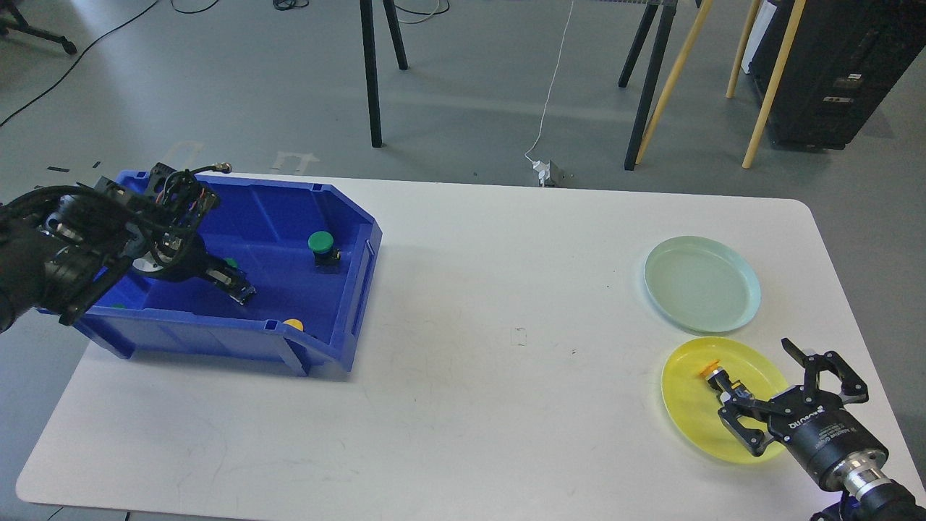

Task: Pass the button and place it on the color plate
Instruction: 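Grasp a green button in the bin with the left gripper, then lift the green button with the left gripper toward the right gripper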

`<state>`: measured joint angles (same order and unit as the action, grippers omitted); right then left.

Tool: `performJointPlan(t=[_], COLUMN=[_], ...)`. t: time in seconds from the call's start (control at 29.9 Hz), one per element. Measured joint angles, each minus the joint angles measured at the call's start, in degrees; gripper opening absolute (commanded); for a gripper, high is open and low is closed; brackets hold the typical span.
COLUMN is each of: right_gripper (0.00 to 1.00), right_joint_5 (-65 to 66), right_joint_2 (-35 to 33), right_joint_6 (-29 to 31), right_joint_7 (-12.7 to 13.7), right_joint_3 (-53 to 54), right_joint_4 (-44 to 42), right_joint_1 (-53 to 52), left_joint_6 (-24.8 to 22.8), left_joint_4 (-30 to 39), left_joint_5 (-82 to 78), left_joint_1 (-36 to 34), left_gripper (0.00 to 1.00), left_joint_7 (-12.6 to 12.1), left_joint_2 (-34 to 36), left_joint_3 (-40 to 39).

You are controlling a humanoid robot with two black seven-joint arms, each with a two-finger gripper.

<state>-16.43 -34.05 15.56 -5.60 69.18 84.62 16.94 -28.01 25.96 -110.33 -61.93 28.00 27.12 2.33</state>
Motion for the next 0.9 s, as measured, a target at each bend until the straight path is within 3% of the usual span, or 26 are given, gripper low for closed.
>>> performJointPlan(t=[0.23, 0.44, 0.57, 0.67, 0.77, 0.9], right_gripper=[0.99, 0.99, 0.99, 0.99, 0.99, 0.99], right_joint_5=[6.91, 18.33, 27.43, 34.18, 37.31, 39.08], right_joint_2=[-4.74, -5.32, -5.08, -4.44, -2.91, 0.89], right_joint_6=[-0.74, -0.73, -0.75, -1.76, -3.82, -4.86], right_joint_7=[0.33, 2.63, 2.43, 0.82, -1.64, -2.92], right_joint_3=[0.12, -4.79, -11.95, -19.02, -24.47, -30.04], right_joint_4=[-2.46, -6.6, -8.51, -9.08, -9.34, -10.92], right_joint_1=[-14.76, -30.47, -39.94, -46.56, -51.43, -56.29], left_joint_6=[0.0, 0.02, 0.02, 0.01, 0.03, 0.01], left_joint_4=[13.64, 21.77, 22.8, 21.61, 16.44, 10.29], left_joint_5=[21.52, 42.32, 51.71, 56.22, 57.52, 57.94], left_joint_1=[-8.29, -8.1, -3.83, -1.54, 0.69, 1.5], left_gripper=[0.18, 0.18, 0.18, 0.18, 0.18, 0.18], left_joint_7=[-0.02, -0.01, -0.01, 0.01, -0.01, 0.0], left_joint_2=[9.85, 11.34, 5.11, -2.3, -9.93, -17.53], left_joint_3=[-2.06, -15.32, -21.92, -23.36, -23.82, -23.9])
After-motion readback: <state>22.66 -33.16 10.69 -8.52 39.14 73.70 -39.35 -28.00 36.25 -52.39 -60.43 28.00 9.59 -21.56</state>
